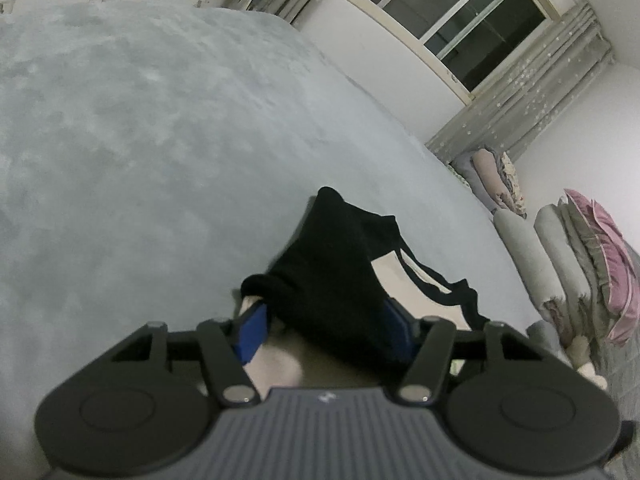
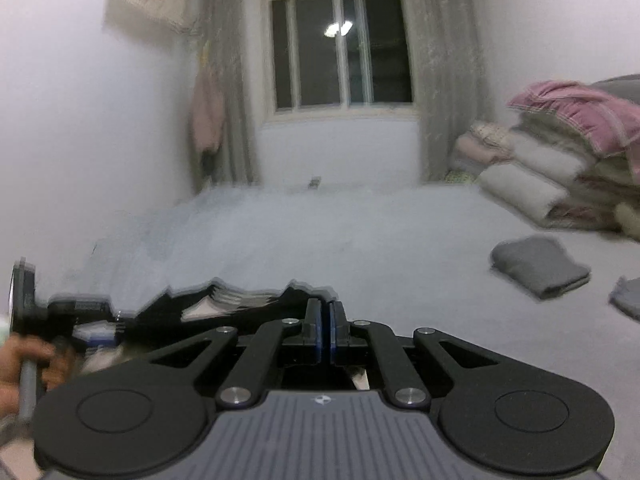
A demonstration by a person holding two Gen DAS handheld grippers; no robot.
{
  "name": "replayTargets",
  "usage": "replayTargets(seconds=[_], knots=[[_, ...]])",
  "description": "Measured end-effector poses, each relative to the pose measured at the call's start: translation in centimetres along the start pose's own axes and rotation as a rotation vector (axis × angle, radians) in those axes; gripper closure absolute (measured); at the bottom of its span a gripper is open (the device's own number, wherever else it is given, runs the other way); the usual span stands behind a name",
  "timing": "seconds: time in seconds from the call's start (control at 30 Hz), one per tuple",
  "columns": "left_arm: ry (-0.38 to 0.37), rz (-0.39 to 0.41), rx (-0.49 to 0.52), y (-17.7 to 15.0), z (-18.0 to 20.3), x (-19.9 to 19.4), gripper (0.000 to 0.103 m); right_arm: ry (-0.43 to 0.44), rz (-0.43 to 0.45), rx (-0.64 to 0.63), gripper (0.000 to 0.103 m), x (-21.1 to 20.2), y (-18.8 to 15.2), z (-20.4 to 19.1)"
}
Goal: Fold clothes
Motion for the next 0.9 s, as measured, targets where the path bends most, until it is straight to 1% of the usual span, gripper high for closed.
replayTargets(seconds=[0.03, 0.07, 0.1, 0.13, 0.23, 0.3, 0.33, 0.37, 0.4, 0.43, 0.47, 0.5, 0.57, 0.6, 0.67, 0.7, 0.73, 0.77, 0.8, 0.83, 0.87, 0.9], knots=[[0.024, -0.001, 0.010, -0.1, -0.1, 0.1, 0.067, 0.003, 0.000, -0.003, 0.098, -0.1, 0.2, -0.1], [0.046, -0.005, 0.019, -0.2, -0.3, 0.1, 0.074, 0.006, 0.000, -0.007, 0.098, -0.2, 0.3, -0.2], [0.066, -0.011, 0.026, -0.3, -0.5, 0.1, 0.089, 0.013, -0.014, -0.013, 0.098, -0.1, 0.2, -0.3], [0.072, -0.014, 0.033, -0.4, -0.6, 0.1, 0.094, 0.031, -0.054, -0.029, 0.098, 0.3, -0.5, -0.6], [0.064, -0.015, 0.050, -0.4, -0.7, 0.0, 0.095, 0.132, -0.205, -0.074, 0.098, 2.0, -3.1, -2.2], [0.069, -0.016, 0.060, -0.4, -0.6, -0.1, 0.095, 0.161, -0.277, -0.068, 0.094, 3.1, -4.4, -2.6], [0.071, -0.016, 0.065, -0.4, -0.5, -0.2, 0.095, 0.163, -0.304, -0.048, 0.084, 3.6, -4.9, -2.4], [0.073, -0.016, 0.068, -0.5, -0.5, -0.2, 0.095, 0.158, -0.327, -0.017, 0.067, 4.0, -5.4, -2.0], [0.075, -0.016, 0.069, -0.5, -0.5, -0.2, 0.095, 0.152, -0.347, 0.030, 0.058, 4.6, -5.6, -1.4], [0.076, -0.016, 0.070, -0.5, -0.5, -0.3, 0.095, 0.143, -0.368, 0.105, 0.040, 5.1, -5.7, -0.4], [0.076, -0.017, 0.071, -0.5, -0.4, -0.4, 0.096, 0.135, -0.383, 0.180, 0.034, 5.7, -5.9, 0.5], [0.077, -0.017, 0.073, -0.6, -0.4, -0.5, 0.096, 0.129, -0.389, 0.241, 0.034, 6.2, -6.0, 1.3], [0.086, -0.020, 0.088, -0.6, -0.3, -0.6, 0.096, 0.135, -0.378, 0.314, 0.035, 6.9, -5.9, 2.3], [0.092, -0.022, 0.098, -0.7, -0.2, -0.6, 0.096, 0.149, -0.380, 0.325, 0.035, 7.4, -5.8, 2.2], [0.113, -0.025, 0.135, -0.7, 0.0, -0.7, 0.096, 0.203, -0.435, 0.326, 0.035, 8.7, -6.4, 0.9], [0.123, -0.025, 0.153, -0.8, 0.1, -0.7, 0.096, 0.199, -0.456, 0.325, 0.035, 9.3, -6.7, 0.4], [0.129, -0.024, 0.164, -0.8, 0.2, -0.7, 0.096, 0.166, -0.465, 0.322, 0.037, 9.8, -6.9, 0.2], [0.132, -0.025, 0.168, -0.8, 0.2, -0.7, 0.096, 0.109, -0.458, 0.304, 0.038, 10.1, -7.0, 0.2], [0.134, -0.025, 0.169, -0.8, 0.2, -0.8, 0.096, 0.031, -0.425, 0.254, 0.041, 10.0, -6.7, 0.5], [0.135, -0.026, 0.170, -0.9, 0.2, -0.8, 0.096, -0.047, -0.383, 0.189, 0.047, 9.6, -6.4, 0.8], [0.135, -0.026, 0.171, -0.9, 0.2, -0.8, 0.096, -0.077, -0.348, 0.156, 0.048, 9.1, -5.9, 1.0], [0.134, -0.027, 0.171, -0.9, 0.2, -0.8, 0.096, -0.047, -0.329, 0.183, 0.048, 8.6, -5.4, 1.2]])
Point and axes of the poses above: each gripper's, at about its wrist camera, not at the fingertips, and x roughly the way its jaws point, z to its right, y to its top, the point moved 8 cm from there along x, roughly the way its jaws point, and after that the axes turned 9 degrees about x, right-handed, at the moved point
